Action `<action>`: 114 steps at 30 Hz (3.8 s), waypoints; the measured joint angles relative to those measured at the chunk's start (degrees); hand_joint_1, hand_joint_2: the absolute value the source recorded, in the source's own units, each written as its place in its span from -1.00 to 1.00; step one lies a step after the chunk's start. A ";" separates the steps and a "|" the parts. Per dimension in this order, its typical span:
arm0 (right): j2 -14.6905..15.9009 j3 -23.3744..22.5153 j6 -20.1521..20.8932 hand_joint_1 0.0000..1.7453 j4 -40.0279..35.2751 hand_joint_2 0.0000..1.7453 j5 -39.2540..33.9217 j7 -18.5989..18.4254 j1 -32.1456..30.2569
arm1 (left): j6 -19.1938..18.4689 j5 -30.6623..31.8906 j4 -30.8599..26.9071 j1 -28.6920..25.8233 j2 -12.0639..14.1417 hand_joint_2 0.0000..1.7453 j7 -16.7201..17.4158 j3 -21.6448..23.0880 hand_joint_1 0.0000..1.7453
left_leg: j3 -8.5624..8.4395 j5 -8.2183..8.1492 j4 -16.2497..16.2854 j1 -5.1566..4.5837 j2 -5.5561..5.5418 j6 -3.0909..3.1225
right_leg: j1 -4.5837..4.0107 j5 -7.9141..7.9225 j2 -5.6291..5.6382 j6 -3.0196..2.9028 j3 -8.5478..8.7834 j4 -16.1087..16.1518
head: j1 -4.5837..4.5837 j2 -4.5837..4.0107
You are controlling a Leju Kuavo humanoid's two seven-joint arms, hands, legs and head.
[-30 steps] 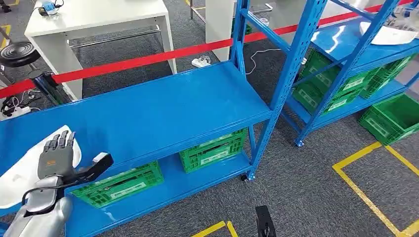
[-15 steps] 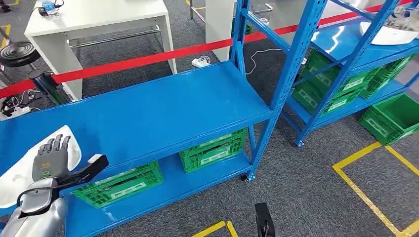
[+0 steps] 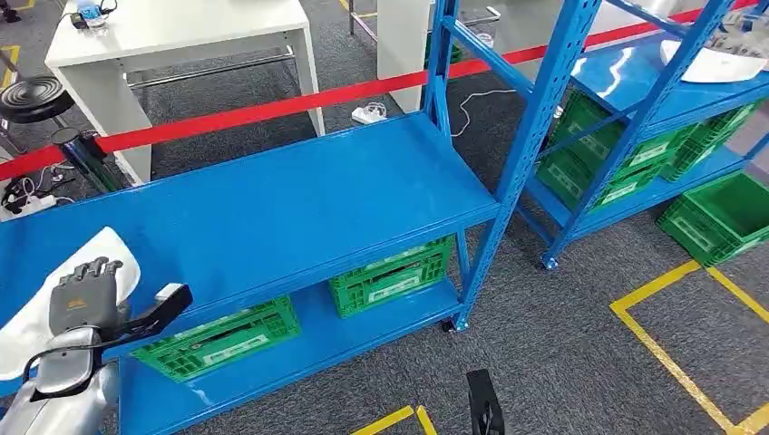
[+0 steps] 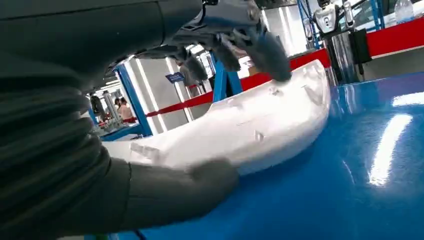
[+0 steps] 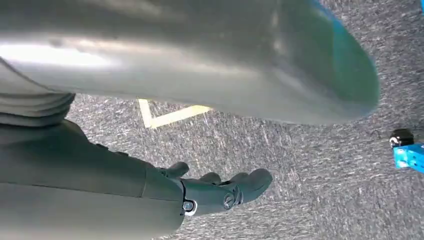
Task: Take the parts from the cabinet and place them on the table.
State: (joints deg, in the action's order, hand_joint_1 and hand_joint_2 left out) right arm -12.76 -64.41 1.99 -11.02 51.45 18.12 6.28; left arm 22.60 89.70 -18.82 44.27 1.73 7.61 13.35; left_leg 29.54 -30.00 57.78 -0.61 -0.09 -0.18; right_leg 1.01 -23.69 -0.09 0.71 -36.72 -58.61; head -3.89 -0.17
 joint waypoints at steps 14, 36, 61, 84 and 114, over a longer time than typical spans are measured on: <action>0.02 0.00 -0.13 -1.00 0.00 -1.00 -0.17 1.48 0.79 | 1.89 0.00 -0.96 -0.12 0.89 1.00 0.09 0.00 1.00 | 0.00 0.00 0.00 0.00 0.00 0.00 | 0.00 0.00 0.01 0.00 0.00 0.00 | 0.00 0.00; 0.20 0.00 -0.22 -1.00 0.00 -1.00 -0.35 0.51 1.25 | 4.61 0.04 -3.54 -2.54 1.20 1.00 2.36 0.52 -1.00 | -0.04 0.00 0.00 0.00 0.00 0.00 | -0.01 0.00 0.00 0.00 -0.03 0.00 | 0.00 0.00; 0.20 -0.02 0.09 -1.00 0.00 -1.00 -1.16 -1.66 -0.46 | 6.84 0.02 -7.78 -3.30 -2.97 -1.00 -4.98 1.14 -1.00 | 0.00 0.00 0.00 -0.01 0.01 -0.01 | -0.01 0.00 0.03 -0.01 -0.04 0.00 | 0.00 0.00; 0.20 -0.24 -0.20 -1.00 0.02 -1.00 -0.87 -1.75 -0.29 | 2.97 -0.04 -7.28 -3.34 -4.57 -1.00 1.90 3.13 -1.00 | 0.00 0.00 0.00 -0.01 0.01 0.00 | 0.00 0.00 0.02 0.00 -0.04 0.00 | 0.00 0.00; 0.17 -0.35 -1.16 -1.00 0.00 -1.00 0.15 -1.75 0.27 | 2.25 0.04 -0.59 -1.56 -14.75 1.00 7.96 3.13 -1.00 | 0.02 -0.01 0.01 -0.03 0.00 0.01 | 0.02 0.00 0.01 0.00 -0.02 0.00 | 0.00 0.00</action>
State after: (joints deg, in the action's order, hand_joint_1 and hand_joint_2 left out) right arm -12.59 -64.76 0.83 -11.02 51.60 16.37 6.55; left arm 24.85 89.74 -19.41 42.71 -13.03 15.56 16.48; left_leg 29.56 -30.01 57.79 -0.64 -0.09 -0.18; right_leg 1.03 -23.69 -0.09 0.71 -36.74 -58.61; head -3.89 -0.18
